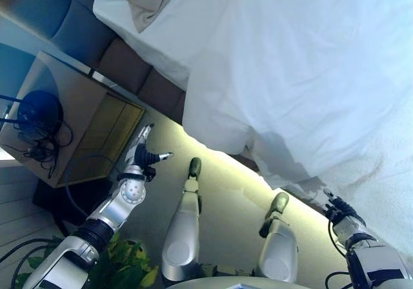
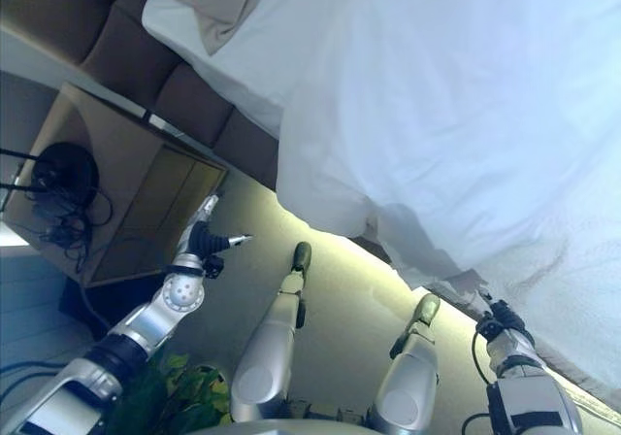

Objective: Make the bed neatly

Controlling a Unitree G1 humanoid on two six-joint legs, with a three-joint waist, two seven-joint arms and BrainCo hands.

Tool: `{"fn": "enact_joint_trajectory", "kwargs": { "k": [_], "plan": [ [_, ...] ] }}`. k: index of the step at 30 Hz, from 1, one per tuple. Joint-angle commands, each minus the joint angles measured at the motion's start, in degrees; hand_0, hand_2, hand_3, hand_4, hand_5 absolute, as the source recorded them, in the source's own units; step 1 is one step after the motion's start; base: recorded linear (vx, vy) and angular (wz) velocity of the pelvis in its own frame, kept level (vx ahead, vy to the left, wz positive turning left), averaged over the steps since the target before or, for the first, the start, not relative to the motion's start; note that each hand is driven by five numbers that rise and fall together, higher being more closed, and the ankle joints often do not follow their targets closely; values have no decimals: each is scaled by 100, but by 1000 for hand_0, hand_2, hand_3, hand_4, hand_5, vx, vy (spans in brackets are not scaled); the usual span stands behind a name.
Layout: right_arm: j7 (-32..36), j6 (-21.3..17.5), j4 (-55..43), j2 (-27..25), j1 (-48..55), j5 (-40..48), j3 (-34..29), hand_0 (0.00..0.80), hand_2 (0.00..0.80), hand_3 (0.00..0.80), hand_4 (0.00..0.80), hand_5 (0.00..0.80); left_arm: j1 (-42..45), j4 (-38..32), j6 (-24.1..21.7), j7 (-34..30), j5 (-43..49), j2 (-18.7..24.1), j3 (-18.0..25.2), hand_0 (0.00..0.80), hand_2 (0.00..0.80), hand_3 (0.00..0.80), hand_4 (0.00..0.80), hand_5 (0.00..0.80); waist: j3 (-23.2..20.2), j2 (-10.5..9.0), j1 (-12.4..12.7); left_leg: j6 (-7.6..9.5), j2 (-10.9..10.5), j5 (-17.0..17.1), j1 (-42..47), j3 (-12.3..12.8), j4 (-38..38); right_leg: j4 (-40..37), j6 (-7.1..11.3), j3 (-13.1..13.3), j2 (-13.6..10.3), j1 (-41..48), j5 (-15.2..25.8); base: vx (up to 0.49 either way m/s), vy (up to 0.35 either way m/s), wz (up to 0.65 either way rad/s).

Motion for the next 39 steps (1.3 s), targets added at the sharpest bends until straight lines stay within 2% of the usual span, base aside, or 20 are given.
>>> {"fn": "enact_joint_trajectory", "kwargs": {
  "k": [1,8,9,10,15,22,31,34,39],
  "plan": [
    [123,37,-258,-182,22,298,-113,800,800,800,800,800,-126,-178,-120,275,-71,248,313,0,0,0,0,0,92,-83,42,367,-126,-196,-246,216,379,64,-160,165,61,-720,752,0,0,0],
    [212,46,-493,-283,-216,152,-89,800,800,800,800,800,-162,-291,-172,352,-48,337,369,0,0,0,0,0,108,-21,53,384,-174,-138,-450,261,365,40,-118,179,-8,-961,830,-11,5,0],
    [213,82,-498,-306,-259,152,-75,515,515,515,515,515,-174,-311,-177,348,-66,359,372,0,0,0,0,0,113,-7,56,388,-177,-128,-476,273,355,43,-110,178,-18,-992,834,-43,7,0],
    [234,161,-497,-339,-325,138,-77,0,0,0,0,0,-181,-331,-199,333,-85,377,375,0,0,0,0,0,121,18,64,393,-187,-118,-511,288,351,51,-101,179,-29,-1029,830,-42,4,2],
    [289,358,-525,-441,-412,219,-65,0,0,0,0,0,-113,-322,-295,309,-65,381,397,0,0,0,0,0,138,65,76,396,-233,-95,-575,306,368,119,-105,171,-42,-1129,819,-18,6,5],
    [177,422,-678,-254,-4,302,-132,0,0,0,0,0,-36,-293,-312,367,7,346,473,0,0,0,0,0,141,-70,2,378,-184,-136,-602,307,447,216,-110,207,16,-1199,799,0,0,0],
    [262,448,-543,-255,63,115,-102,0,0,0,0,0,-26,-285,-281,466,30,319,411,0,0,0,0,0,216,-90,-45,393,-179,-172,-669,323,535,267,-101,263,56,-1309,800,1,-4,-2],
    [291,390,-541,-362,-42,116,-98,0,0,0,0,0,-89,-324,-265,498,-47,356,378,0,0,0,0,0,259,-60,-31,405,-213,-165,-716,307,566,342,-98,276,22,-1374,783,0,0,0],
    [203,323,-691,-665,-516,-226,-15,0,0,0,0,0,-114,-455,-365,462,-147,429,371,0,0,0,0,0,333,105,58,432,-313,-97,-908,236,591,478,-78,271,-74,-1637,774,0,0,0]
  ]
}}
